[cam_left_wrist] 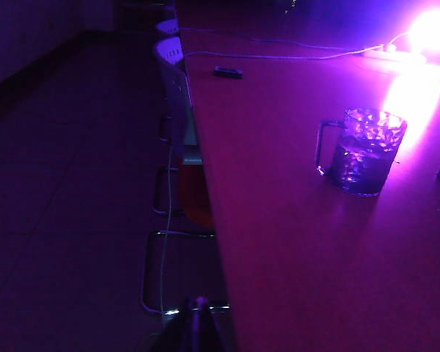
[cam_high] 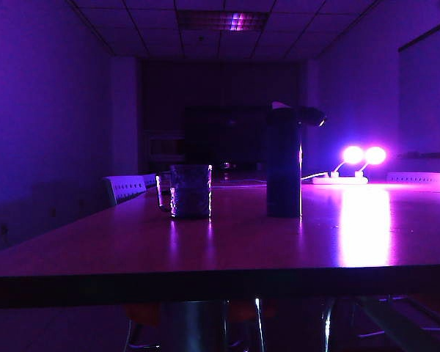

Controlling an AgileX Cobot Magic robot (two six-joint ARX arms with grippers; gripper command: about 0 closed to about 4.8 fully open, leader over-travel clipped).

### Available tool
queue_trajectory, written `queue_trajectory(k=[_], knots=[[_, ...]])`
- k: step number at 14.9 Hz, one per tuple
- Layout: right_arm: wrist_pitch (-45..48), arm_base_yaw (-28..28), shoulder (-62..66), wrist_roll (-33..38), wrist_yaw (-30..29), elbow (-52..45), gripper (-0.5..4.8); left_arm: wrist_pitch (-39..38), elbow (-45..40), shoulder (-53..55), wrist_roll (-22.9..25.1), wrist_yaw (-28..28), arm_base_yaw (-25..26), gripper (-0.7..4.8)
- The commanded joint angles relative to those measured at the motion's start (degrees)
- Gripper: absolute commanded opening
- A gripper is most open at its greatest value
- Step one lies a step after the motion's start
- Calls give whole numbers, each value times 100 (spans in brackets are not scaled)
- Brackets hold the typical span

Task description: Pick up the black thermos cup, pour some water from it into the cup, and then put the thermos cup back on the table.

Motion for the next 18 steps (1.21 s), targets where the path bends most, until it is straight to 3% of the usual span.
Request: queue_trajectory(k=[1,7,10,14,18], knots=[[855,-190,-1095,-11,184,-1276,-4,52,-4,7,7,26,-9,-6],[706,-968,-3545,-4,155,-2900,-4,28,-4,7,7,24,-9,-6],[525,-1202,-3539,13,-330,-3217,-4,4,-4,7,7,46,-9,-6],[-101,-1217,-3539,-22,-317,-3217,-4,-11,-4,7,7,46,-9,-6],[-114,-1220,-3539,-354,-313,-3217,-4,-13,-4,7,7,44,-9,-6]])
